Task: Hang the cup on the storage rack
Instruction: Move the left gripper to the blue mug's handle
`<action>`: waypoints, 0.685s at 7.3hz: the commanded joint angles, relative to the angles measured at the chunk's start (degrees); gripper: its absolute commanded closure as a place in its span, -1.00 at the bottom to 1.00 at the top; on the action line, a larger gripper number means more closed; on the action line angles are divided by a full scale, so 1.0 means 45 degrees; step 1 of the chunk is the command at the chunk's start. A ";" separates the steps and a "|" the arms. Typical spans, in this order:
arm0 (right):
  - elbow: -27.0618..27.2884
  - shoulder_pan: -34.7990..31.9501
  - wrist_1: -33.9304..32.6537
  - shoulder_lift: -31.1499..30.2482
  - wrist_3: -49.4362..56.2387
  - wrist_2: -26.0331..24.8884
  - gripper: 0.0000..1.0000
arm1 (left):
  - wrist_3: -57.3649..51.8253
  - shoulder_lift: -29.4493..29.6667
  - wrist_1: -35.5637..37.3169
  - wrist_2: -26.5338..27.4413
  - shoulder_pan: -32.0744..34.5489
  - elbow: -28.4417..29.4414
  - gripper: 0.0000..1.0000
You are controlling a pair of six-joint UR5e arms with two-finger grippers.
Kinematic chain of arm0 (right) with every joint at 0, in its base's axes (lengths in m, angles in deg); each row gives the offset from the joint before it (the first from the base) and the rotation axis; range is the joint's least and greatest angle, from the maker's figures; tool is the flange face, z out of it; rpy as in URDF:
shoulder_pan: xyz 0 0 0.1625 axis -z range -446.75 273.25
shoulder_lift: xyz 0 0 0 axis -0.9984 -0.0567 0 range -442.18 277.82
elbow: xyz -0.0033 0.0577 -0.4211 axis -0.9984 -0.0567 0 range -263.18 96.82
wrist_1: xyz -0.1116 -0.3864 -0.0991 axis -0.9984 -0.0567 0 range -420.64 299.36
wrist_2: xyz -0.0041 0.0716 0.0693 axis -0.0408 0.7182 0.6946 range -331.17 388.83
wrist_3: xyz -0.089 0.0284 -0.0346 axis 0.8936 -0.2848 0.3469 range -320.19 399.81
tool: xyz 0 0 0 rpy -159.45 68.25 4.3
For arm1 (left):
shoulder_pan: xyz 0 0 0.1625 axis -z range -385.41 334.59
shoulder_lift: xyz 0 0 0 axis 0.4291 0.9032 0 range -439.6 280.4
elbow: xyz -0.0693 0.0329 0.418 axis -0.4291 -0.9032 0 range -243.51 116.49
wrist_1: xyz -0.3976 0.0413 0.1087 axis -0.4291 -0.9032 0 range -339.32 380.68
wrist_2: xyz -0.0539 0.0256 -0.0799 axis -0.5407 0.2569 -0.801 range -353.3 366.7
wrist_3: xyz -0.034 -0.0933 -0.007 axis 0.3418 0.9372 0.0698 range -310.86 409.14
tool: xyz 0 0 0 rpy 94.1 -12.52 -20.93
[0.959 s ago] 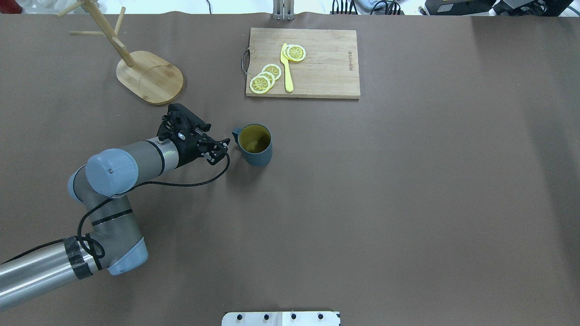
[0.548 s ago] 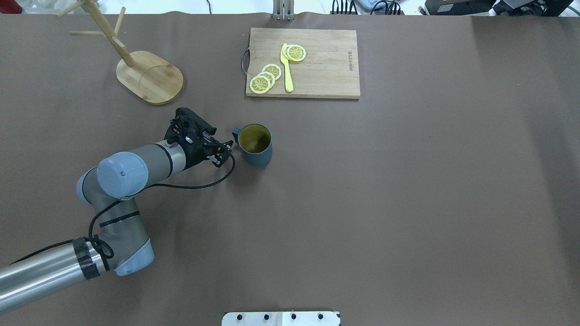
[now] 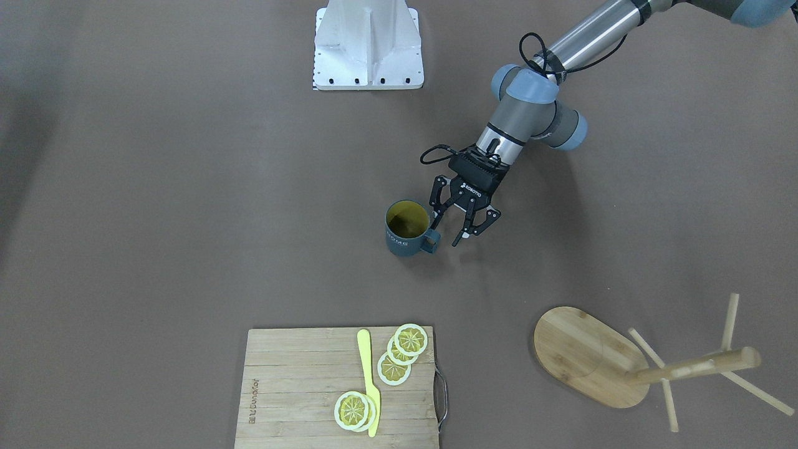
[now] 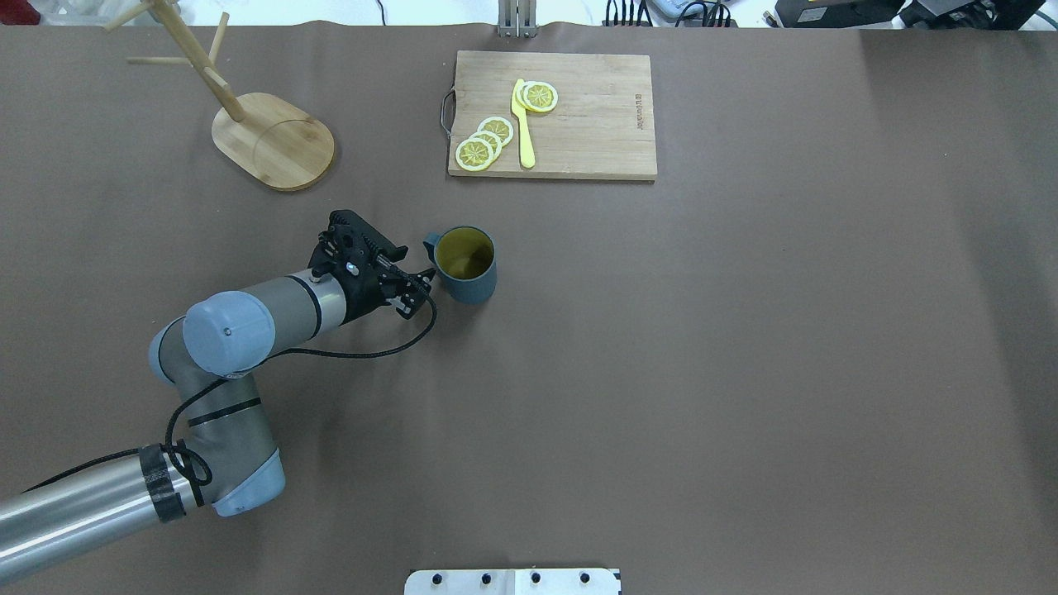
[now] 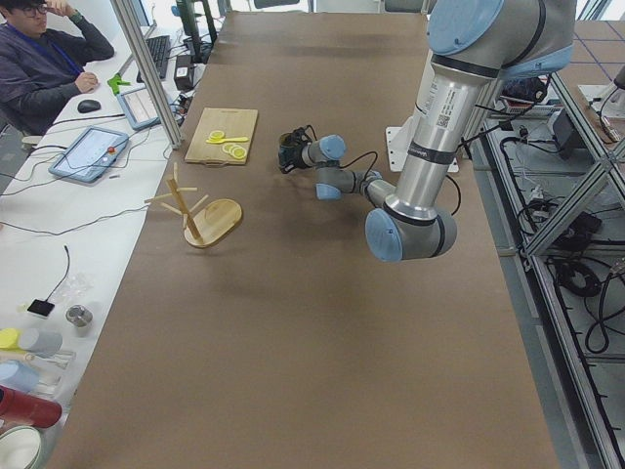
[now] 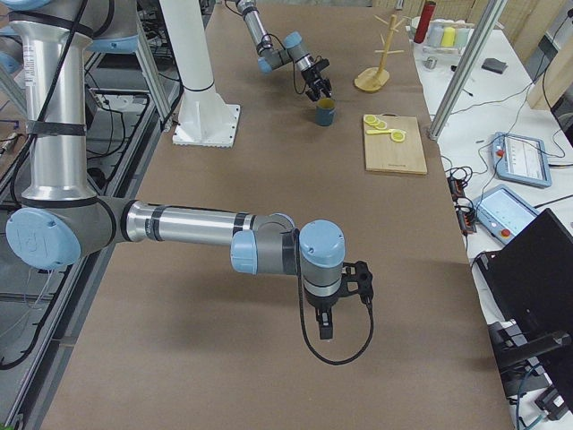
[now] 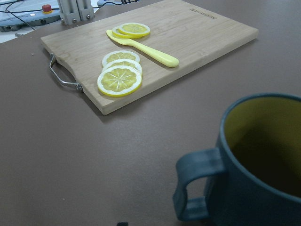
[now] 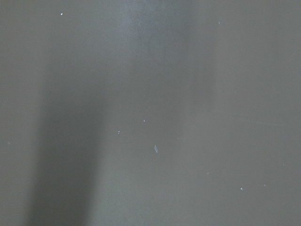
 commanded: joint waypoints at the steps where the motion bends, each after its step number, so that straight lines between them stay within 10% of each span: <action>1: 0.0000 0.0000 0.0000 0.0000 0.0000 0.0000 -1.00 | 0.0005 0.0086 -0.0030 -0.0003 -0.0038 0.0031 0.07; 5: 0.0000 0.0000 0.0000 0.0000 -0.0020 -0.0019 -1.00 | 0.0005 0.0243 -0.0049 -0.0003 -0.0018 0.0168 0.15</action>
